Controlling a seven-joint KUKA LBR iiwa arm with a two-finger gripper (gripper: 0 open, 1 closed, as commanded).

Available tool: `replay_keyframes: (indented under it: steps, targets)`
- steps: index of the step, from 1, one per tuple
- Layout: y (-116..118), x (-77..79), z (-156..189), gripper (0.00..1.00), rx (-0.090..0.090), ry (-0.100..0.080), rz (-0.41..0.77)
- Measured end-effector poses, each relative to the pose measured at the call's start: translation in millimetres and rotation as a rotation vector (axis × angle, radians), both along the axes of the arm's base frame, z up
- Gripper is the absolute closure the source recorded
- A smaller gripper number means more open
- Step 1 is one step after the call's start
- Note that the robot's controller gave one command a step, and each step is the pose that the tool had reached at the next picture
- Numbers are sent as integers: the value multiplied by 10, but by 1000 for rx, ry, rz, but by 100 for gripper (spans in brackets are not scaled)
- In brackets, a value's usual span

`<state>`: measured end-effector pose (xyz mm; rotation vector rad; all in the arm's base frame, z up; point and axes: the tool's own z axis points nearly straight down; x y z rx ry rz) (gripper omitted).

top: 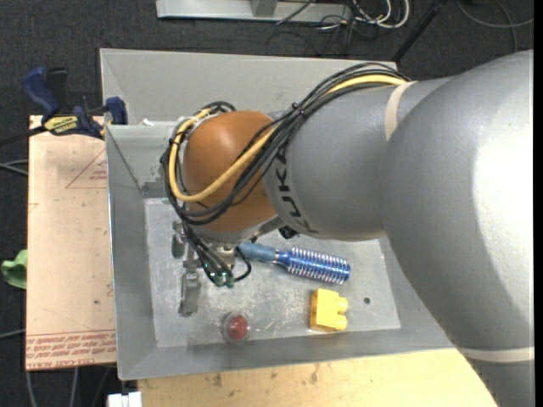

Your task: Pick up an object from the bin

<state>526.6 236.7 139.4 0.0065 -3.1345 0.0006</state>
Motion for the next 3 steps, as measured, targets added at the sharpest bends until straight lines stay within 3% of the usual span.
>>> replay_keyframes:
  steps: [1,2,3]
  targets:
    - [-667,-232,-148,0,-3,-3,-19]
    - [-1571,-368,-686,0,-1,-12,31]
    - [-1846,81,-582,0,1,-12,-73]
